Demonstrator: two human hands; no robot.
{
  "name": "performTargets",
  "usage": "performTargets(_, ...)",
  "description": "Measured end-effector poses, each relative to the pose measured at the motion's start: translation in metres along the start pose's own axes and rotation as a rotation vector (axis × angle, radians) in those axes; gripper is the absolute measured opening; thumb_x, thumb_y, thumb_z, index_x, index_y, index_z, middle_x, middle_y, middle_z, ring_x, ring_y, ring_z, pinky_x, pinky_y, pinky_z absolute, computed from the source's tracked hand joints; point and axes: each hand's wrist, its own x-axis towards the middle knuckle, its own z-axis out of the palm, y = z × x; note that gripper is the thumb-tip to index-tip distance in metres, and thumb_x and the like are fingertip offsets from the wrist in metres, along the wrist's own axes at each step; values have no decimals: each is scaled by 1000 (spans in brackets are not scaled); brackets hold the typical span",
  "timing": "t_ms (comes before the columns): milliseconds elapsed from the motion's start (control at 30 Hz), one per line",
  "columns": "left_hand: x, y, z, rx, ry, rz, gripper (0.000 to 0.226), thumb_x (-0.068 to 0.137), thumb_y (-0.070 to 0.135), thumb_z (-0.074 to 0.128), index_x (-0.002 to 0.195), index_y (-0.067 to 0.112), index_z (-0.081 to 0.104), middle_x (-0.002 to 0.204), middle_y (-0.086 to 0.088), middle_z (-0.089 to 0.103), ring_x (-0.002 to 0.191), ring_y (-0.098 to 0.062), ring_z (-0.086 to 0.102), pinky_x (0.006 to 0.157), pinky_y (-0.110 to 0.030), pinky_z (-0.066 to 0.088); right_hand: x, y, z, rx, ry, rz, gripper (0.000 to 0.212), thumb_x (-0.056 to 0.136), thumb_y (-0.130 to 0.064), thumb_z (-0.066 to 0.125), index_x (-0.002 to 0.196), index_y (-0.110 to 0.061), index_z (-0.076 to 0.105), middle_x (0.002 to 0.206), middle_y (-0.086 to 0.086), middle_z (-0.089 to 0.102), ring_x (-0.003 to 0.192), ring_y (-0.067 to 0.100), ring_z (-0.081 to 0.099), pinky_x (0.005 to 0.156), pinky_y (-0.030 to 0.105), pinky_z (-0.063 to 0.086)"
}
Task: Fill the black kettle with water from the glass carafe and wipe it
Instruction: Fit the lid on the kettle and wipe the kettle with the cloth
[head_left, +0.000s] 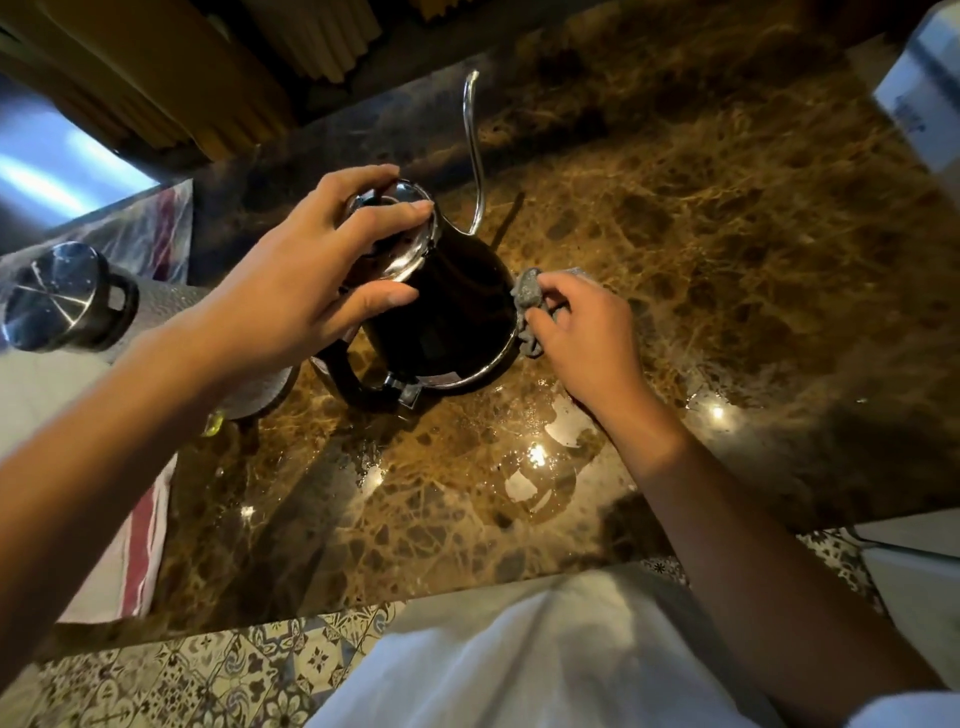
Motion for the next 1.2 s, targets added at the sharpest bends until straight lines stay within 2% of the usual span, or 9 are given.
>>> performTargets(100,3,-9,0,-35,-3,90,64,102,62,42,156,28,35,164,-13,24,140,-29,43,100,-38,48,9,-4,1,3,-20,58,34,102,-26,63,132,-14,70,119,7,70,102,29,68,89,48,57)
performTargets(167,5,-12,-2,-43,-12,118,66,102,61,43,158,27,32,165,-13,25,141,-25,41,101,-35,47,6,-6,3,4,-29,80,30,102,-29,61,128,-16,70,112,6,70,97,27,67,86,49,58)
performTargets(267,5,-13,-10,18,-57,150,75,101,63,43,161,21,24,166,-15,26,147,-32,39,107,-45,46,-18,-11,4,59,-93,105,18,100,-34,63,114,-23,66,94,-3,70,84,22,68,75,49,59)
performTargets(433,2,15,-28,305,-62,-121,83,90,88,22,160,43,19,165,-7,35,123,-37,62,91,-54,51,-31,-27,-11,282,-17,96,13,92,-36,72,97,-24,70,73,-7,62,64,9,56,62,39,54)
performTargets(533,12,38,-21,273,-64,-337,91,87,89,23,162,39,6,163,-12,38,114,-41,66,92,-53,52,-6,-49,-22,461,83,42,20,96,-37,70,111,-24,74,97,-3,65,81,3,62,72,31,57)
performTargets(667,26,48,-15,352,-105,-358,89,89,75,26,164,29,13,161,-21,32,117,-48,60,91,-49,53,16,-65,-16,499,-19,8,31,100,-28,71,129,-16,70,116,-7,61,105,-2,62,90,13,52)
performTargets(967,11,12,-23,46,-107,-193,84,85,69,46,159,37,23,167,-1,26,140,-30,47,103,-37,43,-32,-23,14,193,-69,147,26,106,-32,56,125,-16,58,117,5,62,102,29,67,82,54,60)
performTargets(1067,9,11,-21,5,-103,-185,83,86,66,48,159,34,25,166,1,25,144,-28,41,102,-33,40,-32,-36,7,291,-24,99,21,102,-27,65,120,-16,63,109,4,65,91,27,71,78,50,61)
performTargets(1200,7,13,-21,11,-99,-196,83,86,65,47,160,34,25,167,0,23,144,-27,40,102,-32,39,-21,-81,0,372,81,-100,30,100,-21,67,128,-9,69,117,0,61,98,16,66,79,36,59)
